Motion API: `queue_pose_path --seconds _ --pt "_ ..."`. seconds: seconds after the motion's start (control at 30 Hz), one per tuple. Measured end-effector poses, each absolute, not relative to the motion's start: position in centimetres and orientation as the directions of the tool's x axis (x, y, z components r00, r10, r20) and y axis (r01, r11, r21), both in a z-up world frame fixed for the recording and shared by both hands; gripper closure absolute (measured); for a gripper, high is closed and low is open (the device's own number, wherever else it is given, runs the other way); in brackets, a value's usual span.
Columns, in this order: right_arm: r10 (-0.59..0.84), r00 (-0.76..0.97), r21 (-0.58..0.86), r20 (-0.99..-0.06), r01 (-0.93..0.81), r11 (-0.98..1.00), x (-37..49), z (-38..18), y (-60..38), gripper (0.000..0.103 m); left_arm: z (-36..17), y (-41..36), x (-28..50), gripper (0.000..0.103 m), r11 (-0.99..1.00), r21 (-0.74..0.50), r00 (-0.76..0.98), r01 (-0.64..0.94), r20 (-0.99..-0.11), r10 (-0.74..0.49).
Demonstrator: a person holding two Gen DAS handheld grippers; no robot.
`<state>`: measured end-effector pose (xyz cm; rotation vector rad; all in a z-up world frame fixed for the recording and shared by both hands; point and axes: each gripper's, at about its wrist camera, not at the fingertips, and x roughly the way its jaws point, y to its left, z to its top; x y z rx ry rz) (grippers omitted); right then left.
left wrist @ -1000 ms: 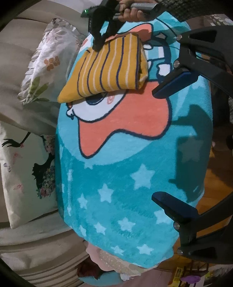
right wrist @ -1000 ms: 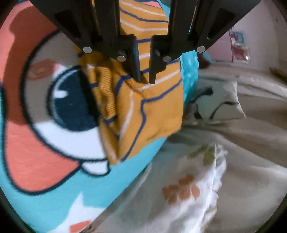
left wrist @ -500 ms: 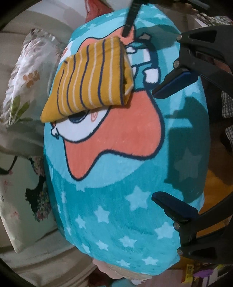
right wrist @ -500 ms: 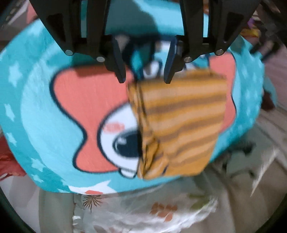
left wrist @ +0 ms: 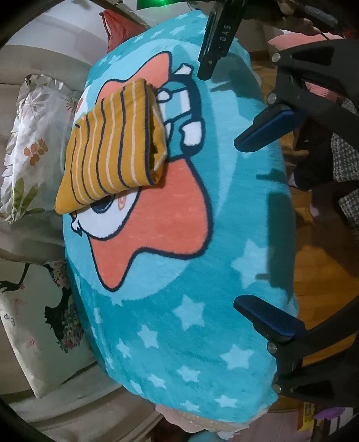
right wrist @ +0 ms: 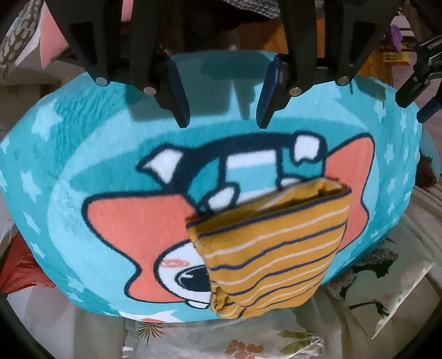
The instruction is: Fold small clothes
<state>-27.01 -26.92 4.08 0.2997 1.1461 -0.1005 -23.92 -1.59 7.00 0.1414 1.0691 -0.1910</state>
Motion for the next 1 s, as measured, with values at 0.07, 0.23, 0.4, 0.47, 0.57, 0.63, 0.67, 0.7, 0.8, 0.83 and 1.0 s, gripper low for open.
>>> queue_pose_path --seconds 0.07,0.23,0.4,0.47,0.57,0.63,0.67,0.7,0.8,0.83,1.0 --pt "0.075 0.419 0.181 -0.905 0.220 0.958 -27.6 4.4 -26.2 0.049 7.2 -1.2 -24.3 0.000 0.976 0.015 0.469 0.217 -0.878 -0.091" --pt "0.067 0.424 0.165 -0.903 0.199 0.966 -28.2 4.9 -24.3 0.048 7.8 0.0 -25.4 0.000 0.980 0.003 0.484 0.198 -0.870 -0.095" --pt "0.067 0.417 0.156 -0.906 0.185 0.970 -28.2 5.0 -23.0 0.048 8.0 1.4 -26.2 0.000 0.986 -0.015 0.490 0.169 -0.866 -0.097" --pt "0.067 0.413 0.151 -0.908 0.173 0.973 -28.0 5.0 -22.4 0.048 8.0 1.9 -26.4 0.000 0.987 -0.026 0.487 0.157 -0.868 -0.100" --pt "0.067 0.407 0.141 -0.911 0.156 0.978 -27.8 5.0 -21.3 0.048 8.0 2.5 -26.6 0.000 0.989 -0.048 0.483 0.142 -0.868 -0.112" --pt "0.066 0.404 0.135 -0.912 0.145 0.980 -27.7 5.0 -20.8 0.047 8.0 2.8 -26.7 0.000 0.989 -0.057 0.482 0.139 -0.868 -0.118" --pt "0.065 0.403 0.132 -0.913 0.139 0.981 -27.7 5.0 -20.5 0.046 8.0 2.9 -26.7 0.000 0.988 -0.062 0.481 0.139 -0.868 -0.122" --pt "0.066 0.403 0.130 -0.913 0.135 0.982 -27.7 5.0 -20.2 0.045 8.0 3.0 -26.7 0.000 0.988 -0.067 0.479 0.138 -0.869 -0.126" --pt "0.063 0.403 0.123 -0.913 0.125 0.984 -27.8 5.0 -19.6 0.044 7.9 3.2 -26.7 0.000 0.987 -0.079 0.472 0.139 -0.871 -0.136" --pt "0.060 0.402 0.119 -0.914 0.124 0.985 -27.8 5.0 -19.5 0.044 7.8 3.2 -26.7 0.000 0.987 -0.081 0.469 0.140 -0.872 -0.138" --pt "0.046 0.391 0.106 -0.919 0.134 0.985 -28.2 4.7 -19.3 0.043 7.4 3.0 -26.7 0.000 0.983 -0.100 0.451 0.152 -0.878 -0.159"
